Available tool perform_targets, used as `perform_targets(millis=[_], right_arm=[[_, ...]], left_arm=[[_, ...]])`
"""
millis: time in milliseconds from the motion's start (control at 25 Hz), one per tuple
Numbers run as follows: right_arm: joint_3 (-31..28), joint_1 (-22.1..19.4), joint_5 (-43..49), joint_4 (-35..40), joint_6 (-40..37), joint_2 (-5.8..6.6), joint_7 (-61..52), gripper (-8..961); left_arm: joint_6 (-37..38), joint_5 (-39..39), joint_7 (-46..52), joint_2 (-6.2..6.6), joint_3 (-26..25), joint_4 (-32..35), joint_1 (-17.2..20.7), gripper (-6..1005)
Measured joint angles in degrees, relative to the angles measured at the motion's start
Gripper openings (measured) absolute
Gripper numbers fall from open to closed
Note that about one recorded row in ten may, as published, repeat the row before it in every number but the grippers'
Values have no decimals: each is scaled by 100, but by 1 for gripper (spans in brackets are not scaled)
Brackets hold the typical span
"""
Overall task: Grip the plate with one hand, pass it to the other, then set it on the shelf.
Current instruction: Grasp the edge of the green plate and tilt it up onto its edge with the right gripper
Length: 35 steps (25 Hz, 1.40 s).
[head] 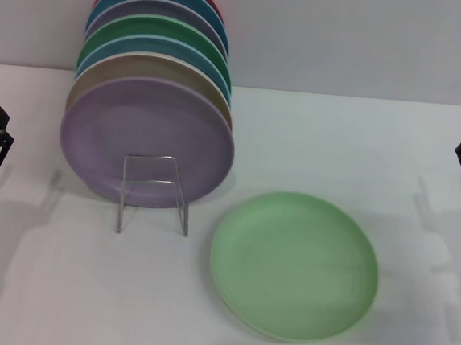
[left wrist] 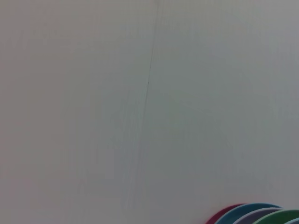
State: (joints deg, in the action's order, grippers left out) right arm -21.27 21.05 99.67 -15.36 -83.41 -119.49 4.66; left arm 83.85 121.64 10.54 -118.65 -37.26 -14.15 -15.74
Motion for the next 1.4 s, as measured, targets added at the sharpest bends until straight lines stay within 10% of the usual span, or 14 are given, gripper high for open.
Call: perform_targets(millis=[880,1400], right_arm=[[-775,-349,-11,-1514,-17,21,3596,694],[-2323,-669,0,-3936,3077,193,4483,691]], left_arm=[[32,6,0,0,2,-53,131,785],[97,0,0,0,0,0,132,785]])
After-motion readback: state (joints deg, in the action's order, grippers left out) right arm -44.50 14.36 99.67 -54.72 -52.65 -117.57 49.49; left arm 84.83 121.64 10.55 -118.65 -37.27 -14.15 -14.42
